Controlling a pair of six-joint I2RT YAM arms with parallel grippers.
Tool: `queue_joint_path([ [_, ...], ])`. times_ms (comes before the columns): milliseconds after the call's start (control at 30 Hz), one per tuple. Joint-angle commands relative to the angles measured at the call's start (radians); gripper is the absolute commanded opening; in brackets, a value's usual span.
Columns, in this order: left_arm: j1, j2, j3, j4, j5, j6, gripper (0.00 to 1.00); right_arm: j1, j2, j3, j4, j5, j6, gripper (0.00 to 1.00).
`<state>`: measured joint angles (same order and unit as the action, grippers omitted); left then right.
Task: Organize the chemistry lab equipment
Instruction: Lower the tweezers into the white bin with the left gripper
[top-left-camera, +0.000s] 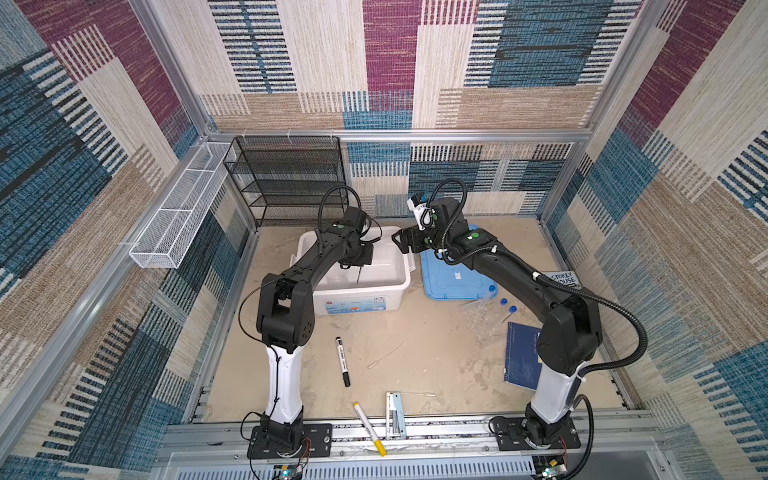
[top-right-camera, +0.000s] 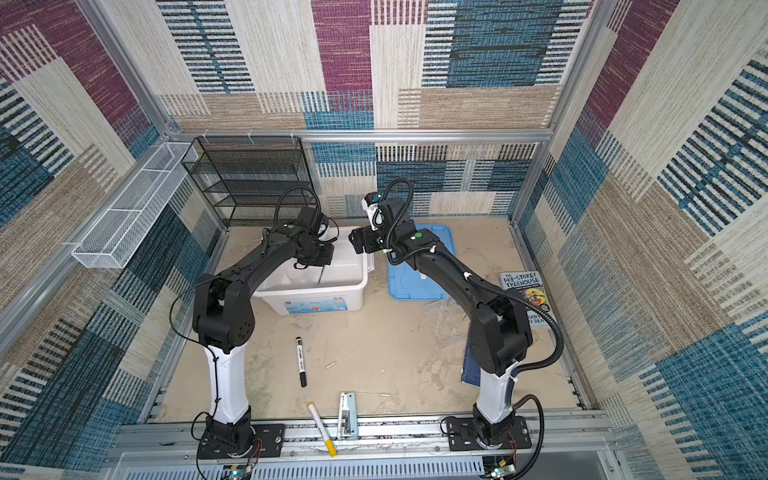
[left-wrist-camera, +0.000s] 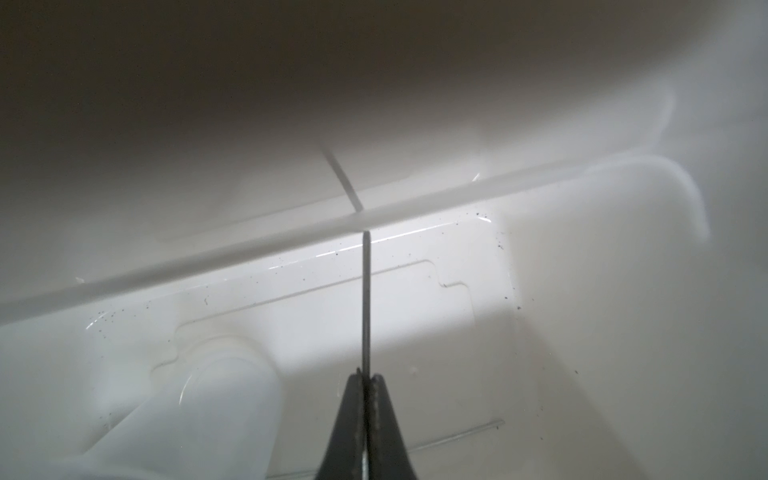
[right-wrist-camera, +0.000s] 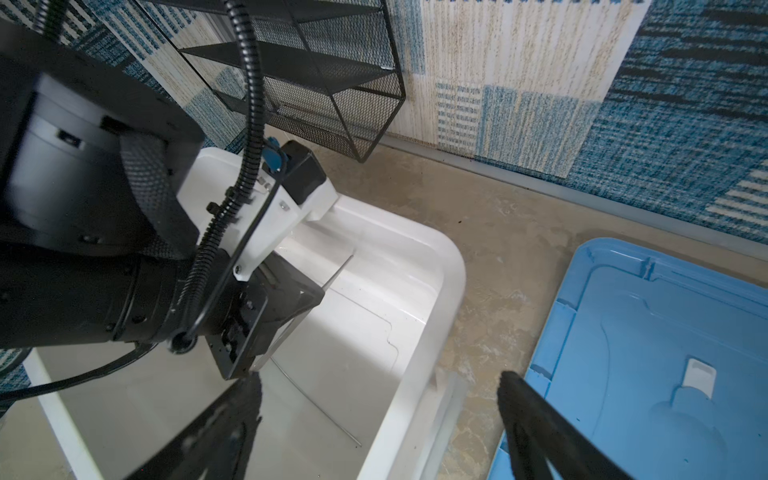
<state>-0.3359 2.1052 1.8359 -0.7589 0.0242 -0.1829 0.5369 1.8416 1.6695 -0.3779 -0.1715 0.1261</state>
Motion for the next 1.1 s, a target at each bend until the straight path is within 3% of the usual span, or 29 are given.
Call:
queue_joint_path([
  [0, -0.008, 0.020, 0.009, -0.022, -0.028, -0.017, 0.00, 0.000, -0.007, -0.013, 0.045, 0.020, -0.018, 0.91],
  [100, -0.024, 0.037, 0.020, -0.024, -0.074, 0.000, 0.00, 0.000, -0.010, -0.022, 0.045, 0.025, -0.022, 0.91],
  [433, -0.034, -0.026, -0.035, -0.004, -0.077, -0.052, 0.00, 0.000, -0.015, -0.027, 0.044, 0.030, -0.027, 0.91],
  [667, -0.032, 0.045, 0.000, -0.021, -0.101, -0.086, 0.00, 0.000, -0.014, -0.025, 0.047, 0.025, -0.025, 0.91],
  [967, -0.035, 0.099, 0.027, -0.019, -0.131, -0.049, 0.00, 0.000, -0.033, -0.052, 0.053, 0.041, -0.031, 0.91],
  [1067, -0.054, 0.116, 0.043, -0.014, -0.151, 0.032, 0.00, 0.000, -0.035, -0.057, 0.054, 0.042, -0.031, 0.91],
])
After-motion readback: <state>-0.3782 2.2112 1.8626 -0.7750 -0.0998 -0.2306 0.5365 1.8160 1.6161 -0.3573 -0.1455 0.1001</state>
